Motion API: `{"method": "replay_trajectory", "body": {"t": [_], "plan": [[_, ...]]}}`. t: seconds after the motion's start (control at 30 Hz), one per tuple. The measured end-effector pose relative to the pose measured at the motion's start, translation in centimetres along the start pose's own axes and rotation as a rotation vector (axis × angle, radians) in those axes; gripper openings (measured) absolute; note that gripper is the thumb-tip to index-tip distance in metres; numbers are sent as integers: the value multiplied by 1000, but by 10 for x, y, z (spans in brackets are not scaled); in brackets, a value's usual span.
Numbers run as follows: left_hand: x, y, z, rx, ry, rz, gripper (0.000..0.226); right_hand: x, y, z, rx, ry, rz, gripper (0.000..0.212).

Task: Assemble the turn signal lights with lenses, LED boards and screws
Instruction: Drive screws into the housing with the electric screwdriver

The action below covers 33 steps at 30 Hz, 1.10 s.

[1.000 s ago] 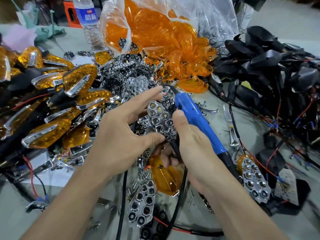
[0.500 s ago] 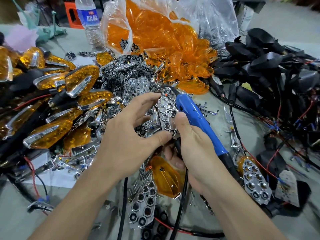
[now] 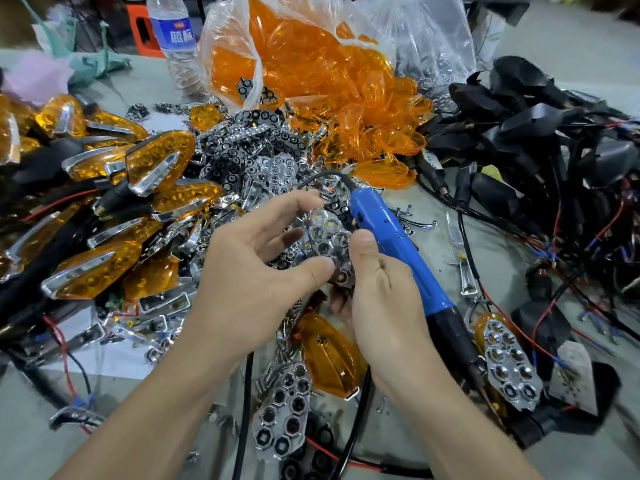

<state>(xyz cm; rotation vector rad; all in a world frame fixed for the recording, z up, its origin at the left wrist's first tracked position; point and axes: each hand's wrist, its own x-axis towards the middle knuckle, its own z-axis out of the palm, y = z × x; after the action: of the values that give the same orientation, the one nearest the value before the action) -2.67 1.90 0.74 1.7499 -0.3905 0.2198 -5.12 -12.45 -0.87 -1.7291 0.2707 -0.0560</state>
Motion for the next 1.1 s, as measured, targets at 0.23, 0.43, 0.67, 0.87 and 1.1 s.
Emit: {"method": "replay_trajectory", "body": {"t": [0.23,0.43,0.67,0.87,1.1], "plan": [[-1,3,2,20,214,-92,34,-8,-1,1,-151,175,-210,54],[-2,7,3,69,242,-183,34,-5,2,5,-80,73,-137,55],[-6,13,6,197,134,-15,64,3,7,5,21,53,-58,85],[0,7,6,-14,155,-142,41,4,7,1,163,-25,-26,85],[4,2,8,-220,194,-224,33,10,7,-5,-105,-144,-114,67]]}}
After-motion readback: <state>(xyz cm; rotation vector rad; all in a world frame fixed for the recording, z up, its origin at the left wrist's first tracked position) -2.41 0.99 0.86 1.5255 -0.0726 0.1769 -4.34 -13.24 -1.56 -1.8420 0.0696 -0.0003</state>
